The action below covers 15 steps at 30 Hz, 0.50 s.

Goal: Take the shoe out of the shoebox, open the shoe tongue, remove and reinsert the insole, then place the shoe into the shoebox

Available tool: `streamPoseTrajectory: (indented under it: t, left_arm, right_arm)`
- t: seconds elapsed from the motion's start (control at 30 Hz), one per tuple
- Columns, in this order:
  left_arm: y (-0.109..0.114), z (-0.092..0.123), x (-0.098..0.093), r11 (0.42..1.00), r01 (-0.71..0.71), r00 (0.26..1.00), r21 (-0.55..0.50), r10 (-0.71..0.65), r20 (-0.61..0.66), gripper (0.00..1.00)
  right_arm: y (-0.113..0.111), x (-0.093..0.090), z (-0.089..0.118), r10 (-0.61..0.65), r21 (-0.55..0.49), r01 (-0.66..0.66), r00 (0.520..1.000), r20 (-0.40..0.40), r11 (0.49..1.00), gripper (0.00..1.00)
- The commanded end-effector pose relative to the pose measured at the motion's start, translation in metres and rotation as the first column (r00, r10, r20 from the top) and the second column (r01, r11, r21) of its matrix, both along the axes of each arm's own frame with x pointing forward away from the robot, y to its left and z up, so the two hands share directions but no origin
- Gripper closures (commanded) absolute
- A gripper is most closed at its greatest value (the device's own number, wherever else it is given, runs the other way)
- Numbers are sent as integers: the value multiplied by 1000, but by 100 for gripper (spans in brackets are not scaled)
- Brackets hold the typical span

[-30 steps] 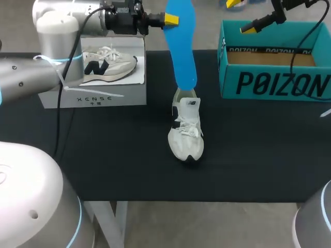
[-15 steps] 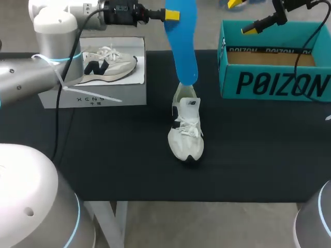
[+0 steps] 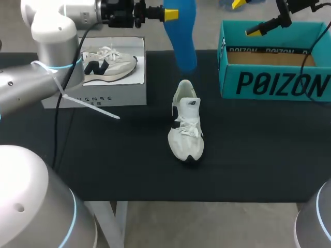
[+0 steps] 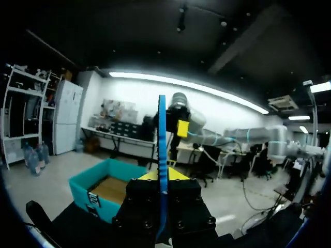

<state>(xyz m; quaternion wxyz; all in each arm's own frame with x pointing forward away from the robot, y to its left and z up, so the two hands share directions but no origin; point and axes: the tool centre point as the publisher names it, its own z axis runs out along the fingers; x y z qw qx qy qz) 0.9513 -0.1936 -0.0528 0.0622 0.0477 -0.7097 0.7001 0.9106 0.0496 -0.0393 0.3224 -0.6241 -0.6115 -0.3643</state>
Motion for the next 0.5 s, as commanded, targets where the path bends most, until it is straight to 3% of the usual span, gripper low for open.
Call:
streamPoseTrajectory:
  t: [0.03,0.07,0.1,0.17,0.23,0.3,0.5]
  left_arm:
    - [-1,-3,-3,1000,-23,932,14,17,361,100]
    - [-1,-3,-3,999,-38,931,-13,40,364,100]
    - [-2,-4,-1,999,-25,871,31,6,491,100]
    - [-3,-3,0,999,-53,803,3,40,594,100]
    - [-5,-3,-1,996,-90,638,26,38,769,100]
    - [-5,-1,2,974,-223,352,52,31,935,100]
    - [-5,-1,2,974,-223,352,52,31,935,100]
  right_arm:
    - [-1,-4,0,-4,19,4,1000,-5,1000,0]
    - [-1,-5,0,-2,18,2,1000,-5,1000,0]
    - [-1,-5,1,0,19,1,1000,-6,1000,0]
    - [-1,-6,1,1,21,0,1000,-8,1000,0]
    - [-2,-7,0,-1,22,1,1000,-11,1000,0]
    - [-2,-7,0,-2,22,2,1000,-14,1000,0]
    - [-4,-8,-2,-7,21,8,1000,-24,1000,0]
